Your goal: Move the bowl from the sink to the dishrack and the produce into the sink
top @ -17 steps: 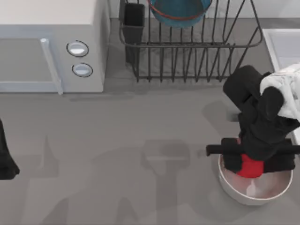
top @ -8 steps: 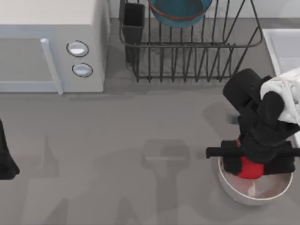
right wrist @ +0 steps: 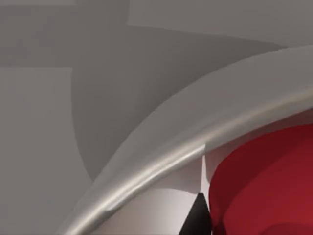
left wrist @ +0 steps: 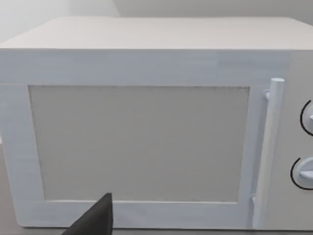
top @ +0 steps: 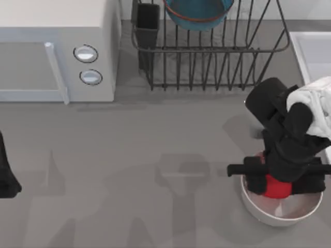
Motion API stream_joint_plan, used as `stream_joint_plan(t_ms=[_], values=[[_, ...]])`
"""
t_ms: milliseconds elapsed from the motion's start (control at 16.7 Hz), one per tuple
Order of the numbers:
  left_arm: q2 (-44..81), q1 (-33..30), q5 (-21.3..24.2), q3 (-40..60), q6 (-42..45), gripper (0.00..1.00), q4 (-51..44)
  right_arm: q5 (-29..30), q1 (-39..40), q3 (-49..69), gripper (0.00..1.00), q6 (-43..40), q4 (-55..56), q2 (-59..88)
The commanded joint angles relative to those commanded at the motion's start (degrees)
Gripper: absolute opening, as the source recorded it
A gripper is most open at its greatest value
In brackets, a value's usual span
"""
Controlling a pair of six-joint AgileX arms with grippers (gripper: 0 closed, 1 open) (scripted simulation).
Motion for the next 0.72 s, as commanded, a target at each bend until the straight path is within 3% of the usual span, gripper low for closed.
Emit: stream_joint_plan(t_ms=[120, 180, 600, 720], values=[[0.0, 0.0, 0.0, 0.0, 0.0, 1.0, 0.0, 0.0, 0.0, 0.0, 0.02, 0.0, 0.0, 0.0], [0.0, 0.0, 0.0, 0.0, 0.0, 1.0, 0.0, 0.0, 0.0, 0.0, 0.0, 0.0, 0.0, 0.0], [0.0, 0.0, 0.0, 0.0, 0.0, 1.0, 0.0, 0.0, 0.0, 0.0, 0.0, 0.0, 0.0, 0.0], [0.0, 0.0, 0.0, 0.0, 0.0, 1.0, 0.0, 0.74, 1.31, -0.01, 0.0, 0.34, -5.05, -6.9]])
